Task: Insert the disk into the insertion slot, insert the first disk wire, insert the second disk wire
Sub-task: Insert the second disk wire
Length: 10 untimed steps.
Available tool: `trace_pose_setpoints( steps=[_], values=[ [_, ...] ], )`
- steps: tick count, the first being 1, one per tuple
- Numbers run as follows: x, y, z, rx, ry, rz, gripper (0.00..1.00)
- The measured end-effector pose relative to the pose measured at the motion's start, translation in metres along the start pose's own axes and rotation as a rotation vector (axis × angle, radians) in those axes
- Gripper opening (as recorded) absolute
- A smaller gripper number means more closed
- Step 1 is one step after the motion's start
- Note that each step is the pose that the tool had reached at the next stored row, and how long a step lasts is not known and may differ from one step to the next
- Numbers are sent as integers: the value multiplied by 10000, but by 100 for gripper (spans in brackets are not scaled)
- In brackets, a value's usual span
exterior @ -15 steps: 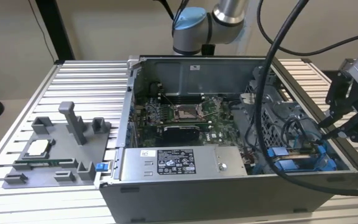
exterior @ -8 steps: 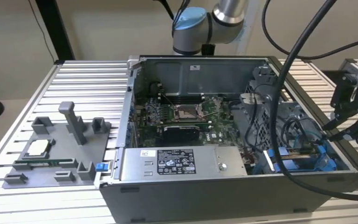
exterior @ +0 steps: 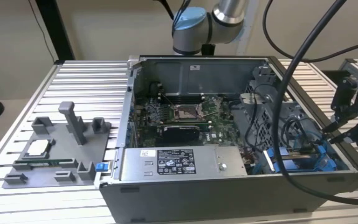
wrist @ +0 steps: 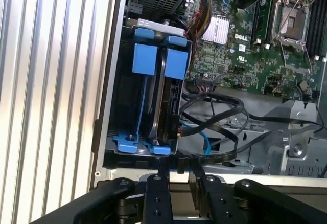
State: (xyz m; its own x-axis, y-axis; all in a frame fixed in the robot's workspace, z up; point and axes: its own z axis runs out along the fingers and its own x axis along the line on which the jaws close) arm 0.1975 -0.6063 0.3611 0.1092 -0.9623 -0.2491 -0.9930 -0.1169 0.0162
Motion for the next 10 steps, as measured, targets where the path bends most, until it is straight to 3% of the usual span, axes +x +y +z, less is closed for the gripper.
trace_pose_setpoints(
  steps=[4, 10],
  values=[
    [3, 17, 8, 40, -62, 127, 100],
    [4, 38, 25, 154, -411, 410, 100]
  ],
)
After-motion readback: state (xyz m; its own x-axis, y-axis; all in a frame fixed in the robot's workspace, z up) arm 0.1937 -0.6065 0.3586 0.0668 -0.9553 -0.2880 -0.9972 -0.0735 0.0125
